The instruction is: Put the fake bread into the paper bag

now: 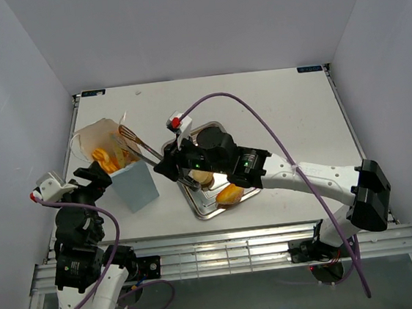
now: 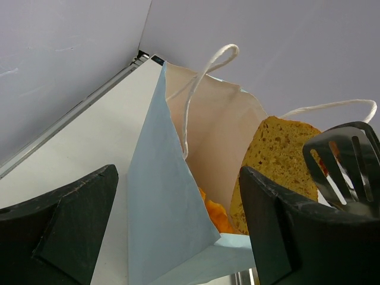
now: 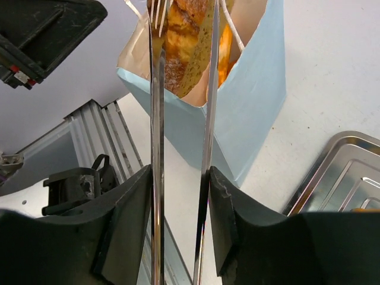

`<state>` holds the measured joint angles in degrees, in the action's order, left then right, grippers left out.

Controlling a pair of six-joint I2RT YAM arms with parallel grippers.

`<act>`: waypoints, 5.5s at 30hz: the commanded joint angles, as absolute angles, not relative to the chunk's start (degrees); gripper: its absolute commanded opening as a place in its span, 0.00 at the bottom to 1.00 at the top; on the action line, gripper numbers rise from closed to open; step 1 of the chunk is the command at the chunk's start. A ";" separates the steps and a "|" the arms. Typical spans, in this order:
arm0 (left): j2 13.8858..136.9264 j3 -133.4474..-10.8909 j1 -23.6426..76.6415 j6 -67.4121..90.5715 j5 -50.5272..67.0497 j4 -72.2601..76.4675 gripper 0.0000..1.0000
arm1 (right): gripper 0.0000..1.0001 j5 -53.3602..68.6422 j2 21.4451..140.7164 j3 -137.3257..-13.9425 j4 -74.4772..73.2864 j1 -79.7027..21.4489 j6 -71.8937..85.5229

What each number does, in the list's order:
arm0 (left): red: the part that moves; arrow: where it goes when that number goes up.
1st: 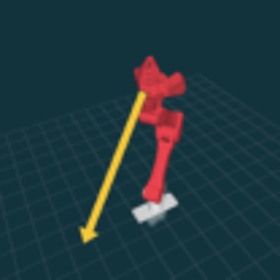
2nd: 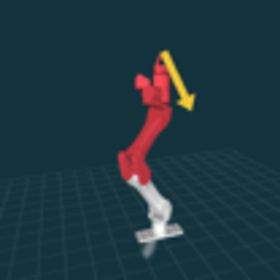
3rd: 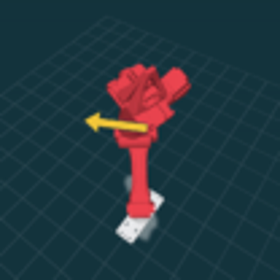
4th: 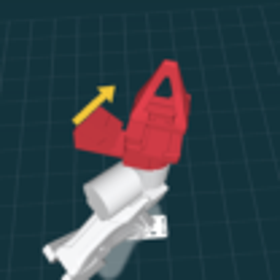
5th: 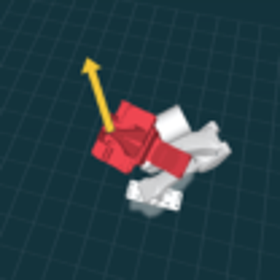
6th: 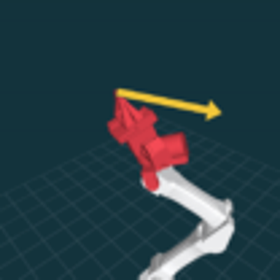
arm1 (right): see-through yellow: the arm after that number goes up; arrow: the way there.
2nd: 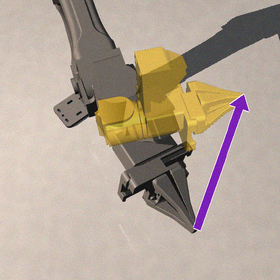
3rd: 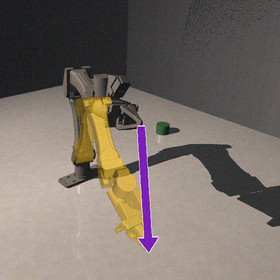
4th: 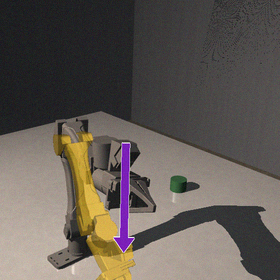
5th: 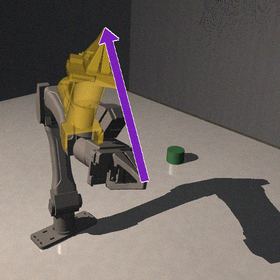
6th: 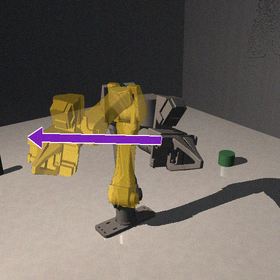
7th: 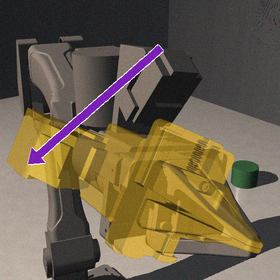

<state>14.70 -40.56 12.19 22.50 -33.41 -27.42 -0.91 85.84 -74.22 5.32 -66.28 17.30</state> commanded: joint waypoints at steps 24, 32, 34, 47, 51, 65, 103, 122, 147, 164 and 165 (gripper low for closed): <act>14.50 -40.87 12.39 22.06 -32.87 -27.51 0.94 | 0.52 -2.11 78.40 -77.79 4.66 -66.09 16.35; 14.50 -40.78 12.48 21.97 -32.26 -27.33 0.94 | 0.49 -4.48 68.83 -69.27 3.96 -66.09 19.15; 14.50 -40.61 12.48 21.88 -31.99 -27.25 0.94 | 0.49 -6.76 65.07 -66.63 3.26 -66.18 19.95; 14.50 -40.43 12.48 21.62 -30.32 -26.72 0.94 | 0.48 -22.41 44.39 -40.62 -2.72 -66.09 30.04; 14.07 -40.34 12.39 21.62 -29.88 -26.81 0.94 | 0.49 -23.99 42.63 -33.94 -4.57 -66.09 35.59; 13.71 -40.17 12.39 21.53 -29.27 -26.89 0.93 | 0.57 -24.70 54.30 -31.55 -0.70 -65.48 37.00; 12.83 -39.90 12.48 21.36 -29.44 -26.72 0.94 | 0.29 -20.05 42.45 -47.19 1.12 -61.08 25.41; 13.97 -40.17 12.48 21.53 -29.88 -26.98 0.94 | 0.33 8.43 62.57 -65.65 13.88 -61.17 13.98; 14.68 -40.08 12.39 21.45 -29.18 -26.98 0.94 | 0.62 9.93 86.84 -85.60 11.17 -61.08 12.22; 15.29 -40.17 12.48 21.36 -28.83 -26.98 0.94 | 0.58 0.36 68.04 -69.62 10.02 -61.08 13.18; 15.38 -40.17 12.48 21.36 -28.83 -26.98 0.94 | 0.58 0.26 66.90 -67.17 9.58 -61.08 13.44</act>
